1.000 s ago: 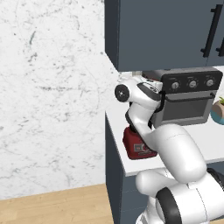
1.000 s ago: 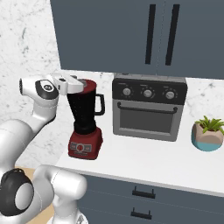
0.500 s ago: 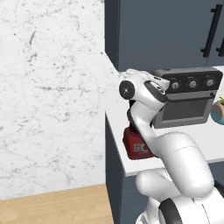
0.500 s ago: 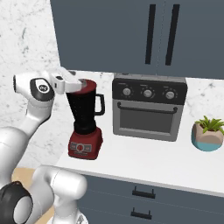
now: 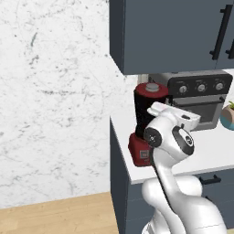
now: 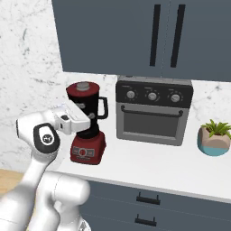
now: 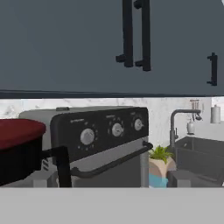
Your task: Close the lid blender by securely placing the lid on top.
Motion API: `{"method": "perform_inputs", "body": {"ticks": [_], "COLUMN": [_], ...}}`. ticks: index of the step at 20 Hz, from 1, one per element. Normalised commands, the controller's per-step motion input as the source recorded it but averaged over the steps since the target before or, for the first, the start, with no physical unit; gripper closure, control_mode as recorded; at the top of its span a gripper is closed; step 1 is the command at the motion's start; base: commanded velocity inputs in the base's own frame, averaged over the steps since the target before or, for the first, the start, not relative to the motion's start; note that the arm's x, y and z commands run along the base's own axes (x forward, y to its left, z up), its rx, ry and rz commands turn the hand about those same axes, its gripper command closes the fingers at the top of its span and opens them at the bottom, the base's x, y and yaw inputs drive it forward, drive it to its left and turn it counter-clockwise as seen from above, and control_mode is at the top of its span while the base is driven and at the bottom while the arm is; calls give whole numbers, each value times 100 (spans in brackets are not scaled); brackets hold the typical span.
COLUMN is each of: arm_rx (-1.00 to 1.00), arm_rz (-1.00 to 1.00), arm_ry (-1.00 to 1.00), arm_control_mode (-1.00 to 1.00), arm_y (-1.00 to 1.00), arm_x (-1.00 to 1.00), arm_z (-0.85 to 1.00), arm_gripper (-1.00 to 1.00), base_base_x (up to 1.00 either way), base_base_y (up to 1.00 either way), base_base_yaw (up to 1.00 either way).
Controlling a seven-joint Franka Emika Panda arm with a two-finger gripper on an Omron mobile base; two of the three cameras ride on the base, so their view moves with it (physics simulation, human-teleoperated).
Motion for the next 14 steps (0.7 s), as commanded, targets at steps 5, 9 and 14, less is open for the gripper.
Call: {"method": "perform_inputs", "body": {"ticks": [5, 9, 14], "arm_rx": [-33, 15, 46], "arm_rz": [0, 0, 0], "arm_ry": [15, -2, -35], "arm_control_mode": [-100, -100, -100], "arm_y": [-52, -96, -92], "arm_x": [-100, -100, -100], "arm_z": [-100, -12, 100], "arm_gripper": [-100, -100, -100], "base_base_x": [0, 0, 0], "base_base_y": [0, 0, 0], "base_base_yaw": [0, 0, 0]}}
